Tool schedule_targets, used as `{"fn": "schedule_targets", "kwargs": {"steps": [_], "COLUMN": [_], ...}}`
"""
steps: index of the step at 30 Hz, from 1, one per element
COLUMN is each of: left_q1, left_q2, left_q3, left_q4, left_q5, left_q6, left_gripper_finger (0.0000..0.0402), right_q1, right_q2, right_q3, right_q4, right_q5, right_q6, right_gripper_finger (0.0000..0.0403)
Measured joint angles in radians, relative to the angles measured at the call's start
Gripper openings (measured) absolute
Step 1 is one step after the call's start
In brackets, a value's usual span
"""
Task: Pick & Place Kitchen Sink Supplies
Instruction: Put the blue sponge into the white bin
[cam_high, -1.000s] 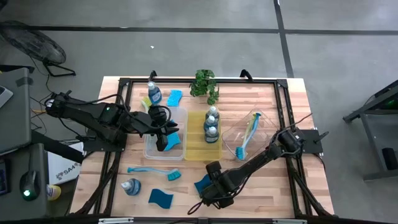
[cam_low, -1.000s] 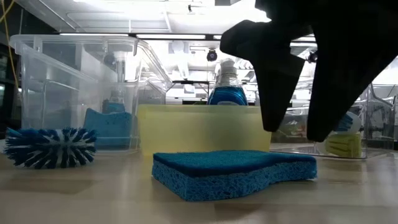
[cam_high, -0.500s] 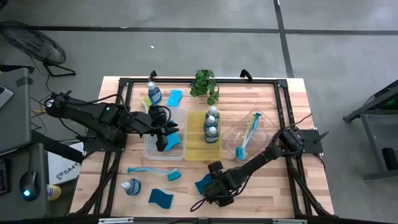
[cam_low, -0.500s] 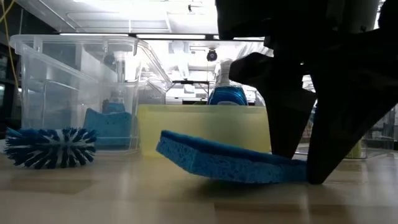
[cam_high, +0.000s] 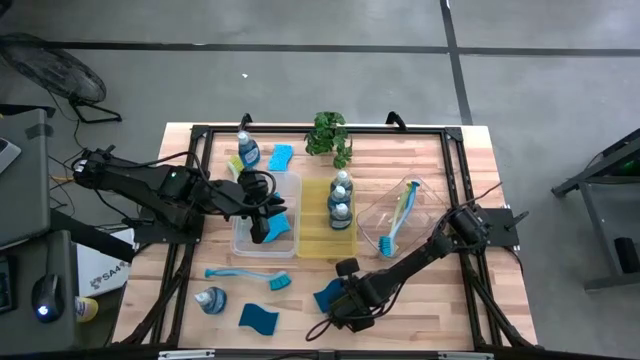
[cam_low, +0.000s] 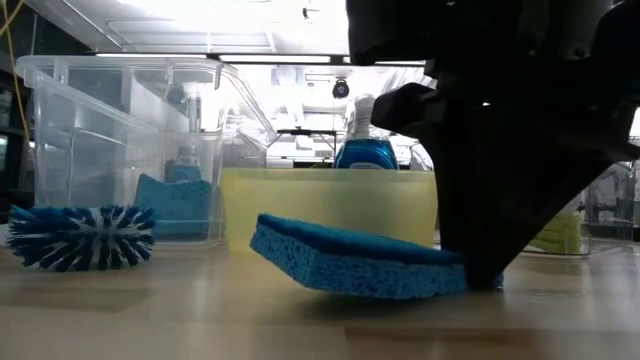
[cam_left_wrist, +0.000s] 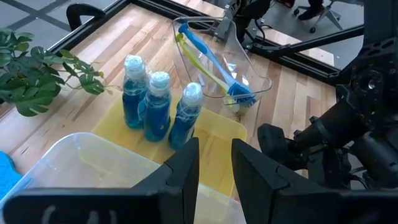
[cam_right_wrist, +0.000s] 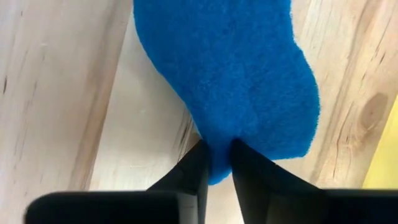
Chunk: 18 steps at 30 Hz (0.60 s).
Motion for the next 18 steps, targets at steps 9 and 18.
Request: {"fn": "schedule_targets", "kwargs": {"steps": [9,18], "left_q1": [0.0,0.0], "left_q2": [0.0,0.0], "left_q3": [0.0,0.0], "left_q4": [-0.008,-0.011], "left_q5": [0.002,0.002], "left_q6": [0.0,0.0], "left_gripper_finger": [0.0092,0.0092], "right_q1": [0.001,0.002], "right_q2": [0.004,0.01], "right_q3": [0.028,0.112], "right_q4": [-0.022,-0.138], "right_q5": [-0.012,-0.012], "right_q6": [0.012,0.013], "right_gripper_finger": [0.0005,0.0003]}}
